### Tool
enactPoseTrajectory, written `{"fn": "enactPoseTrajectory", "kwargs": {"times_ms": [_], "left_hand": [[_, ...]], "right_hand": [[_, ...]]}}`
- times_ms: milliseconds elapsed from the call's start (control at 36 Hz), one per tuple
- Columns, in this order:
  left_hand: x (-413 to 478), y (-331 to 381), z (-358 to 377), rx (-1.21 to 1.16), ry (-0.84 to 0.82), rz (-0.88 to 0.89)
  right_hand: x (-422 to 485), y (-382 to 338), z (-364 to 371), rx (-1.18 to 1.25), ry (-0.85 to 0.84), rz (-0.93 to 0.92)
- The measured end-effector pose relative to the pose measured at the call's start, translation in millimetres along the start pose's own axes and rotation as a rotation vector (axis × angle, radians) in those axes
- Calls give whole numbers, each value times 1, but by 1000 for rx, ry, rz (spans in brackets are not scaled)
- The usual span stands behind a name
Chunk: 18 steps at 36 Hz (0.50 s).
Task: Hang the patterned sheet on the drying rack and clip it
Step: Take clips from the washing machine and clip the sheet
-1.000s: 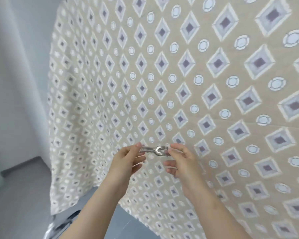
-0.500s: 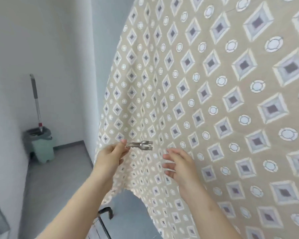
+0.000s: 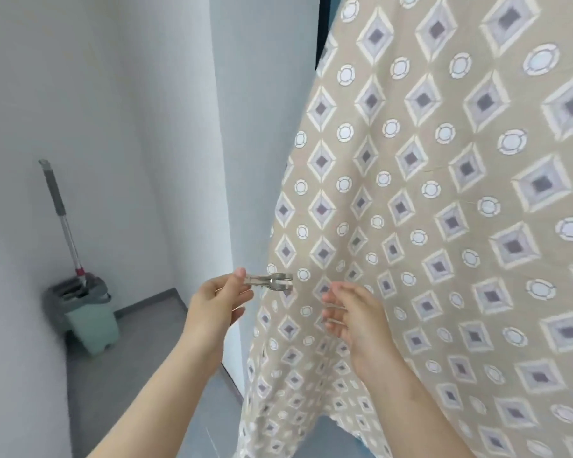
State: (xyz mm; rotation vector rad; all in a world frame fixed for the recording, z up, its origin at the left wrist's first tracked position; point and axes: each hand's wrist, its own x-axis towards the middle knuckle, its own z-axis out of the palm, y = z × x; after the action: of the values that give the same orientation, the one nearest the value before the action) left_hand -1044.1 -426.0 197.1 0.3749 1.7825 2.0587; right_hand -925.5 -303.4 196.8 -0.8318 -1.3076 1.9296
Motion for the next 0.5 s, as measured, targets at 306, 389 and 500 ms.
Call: {"fn": "enactPoseTrajectory", "kwargs": {"times_ms": [306,389,500], "left_hand": [[108,41,-4,-123,50,30],[126,64,6,-182,14,73],[148,94,24,-238,-72,162]], "right_hand": [[100,-53,56,-47,99,-321],[113,-72,69,-50,72,-400],[123,-97,82,-75,75,-476]]}}
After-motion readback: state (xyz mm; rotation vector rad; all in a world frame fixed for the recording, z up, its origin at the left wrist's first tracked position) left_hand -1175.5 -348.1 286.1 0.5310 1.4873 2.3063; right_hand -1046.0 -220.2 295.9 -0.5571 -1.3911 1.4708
